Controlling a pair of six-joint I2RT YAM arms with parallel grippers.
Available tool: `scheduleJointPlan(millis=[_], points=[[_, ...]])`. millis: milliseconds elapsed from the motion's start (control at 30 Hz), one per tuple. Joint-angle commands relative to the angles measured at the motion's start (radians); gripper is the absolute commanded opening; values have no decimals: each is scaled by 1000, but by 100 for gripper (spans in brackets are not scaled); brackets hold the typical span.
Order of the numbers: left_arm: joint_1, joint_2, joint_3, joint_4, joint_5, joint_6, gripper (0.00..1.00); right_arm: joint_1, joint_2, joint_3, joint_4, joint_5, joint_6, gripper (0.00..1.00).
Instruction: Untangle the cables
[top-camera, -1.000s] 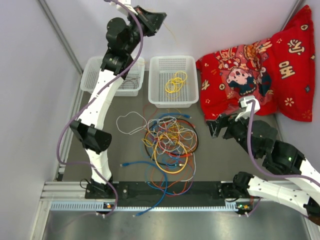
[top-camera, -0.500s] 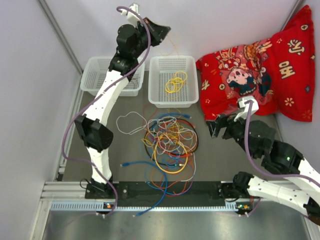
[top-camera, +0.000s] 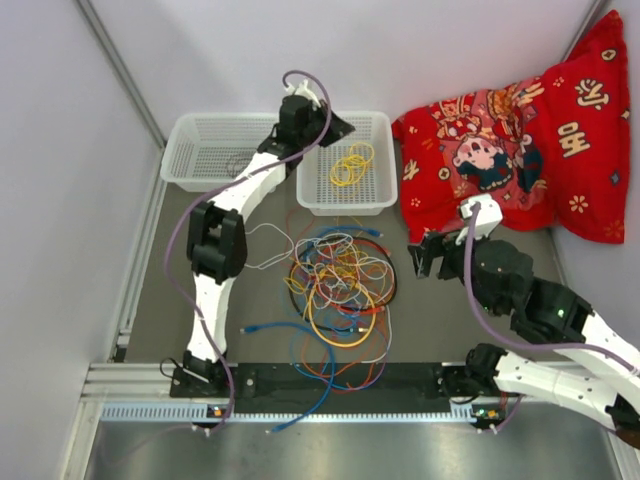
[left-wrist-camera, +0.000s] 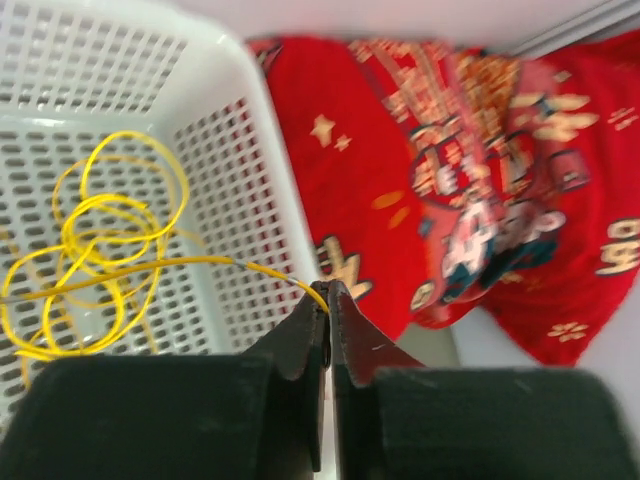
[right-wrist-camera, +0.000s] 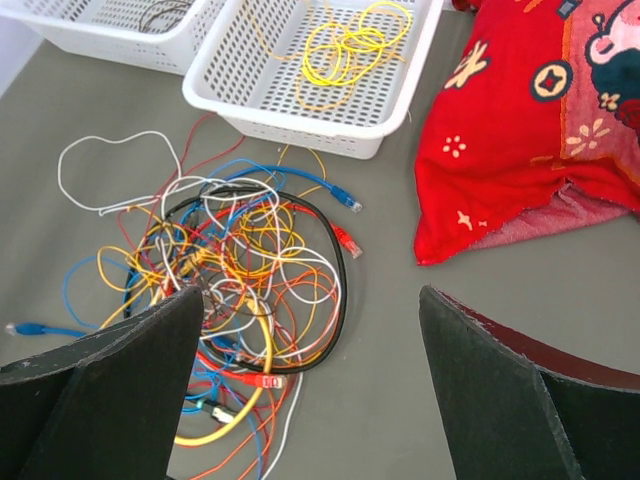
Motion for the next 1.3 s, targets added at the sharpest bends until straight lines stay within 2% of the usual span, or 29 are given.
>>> scheduleJointPlan(millis=[0, 67, 100, 133, 200, 300, 333, 433, 467, 633, 733, 833, 1000, 1100, 1267], points=[[0, 28, 17, 35, 50, -8, 22, 11, 26, -1, 49, 22, -39, 88], [-5, 28, 46, 6, 38, 27, 51, 11, 35, -1, 53, 22, -52, 88], [-10, 17, 61, -28, 15, 50, 96, 11, 37, -3, 58, 22, -55, 88], [-20, 11, 78, -54, -17, 76, 99, 11, 39, -3, 64, 22, -58, 88], [-37, -23, 114, -126, -68, 153, 99, 11, 46, -1, 67, 19, -62, 88], [-81, -111, 88, -209, -213, 265, 99, 11, 51, -3, 76, 9, -61, 88], [-100, -141, 48, -226, -353, 303, 99, 11, 52, -5, 83, 4, -61, 88], [-190, -259, -50, -254, -522, 447, 99, 11, 51, -11, 81, -8, -46, 88], [-212, -308, -113, -257, -616, 486, 99, 11, 49, -17, 81, -11, -33, 88], [-332, -458, -334, -265, -830, 492, 99, 11, 26, -49, 80, -25, 2, 88], [-352, -599, -608, -240, -832, 413, 99, 11, 20, -83, 80, -22, 29, 89], [-352, -736, -772, -289, -778, 305, 99, 11, 22, -112, 73, -14, 72, 89], [-350, -904, -940, -378, -803, 215, 99, 11, 25, -155, 109, -65, 100, 89], [-346, -1016, -1035, -404, -876, 143, 99, 11, 55, -153, 121, -102, 94, 88], [-338, -1147, -1173, -349, -786, 69, 99, 11, 140, -170, 223, -215, 54, 86]])
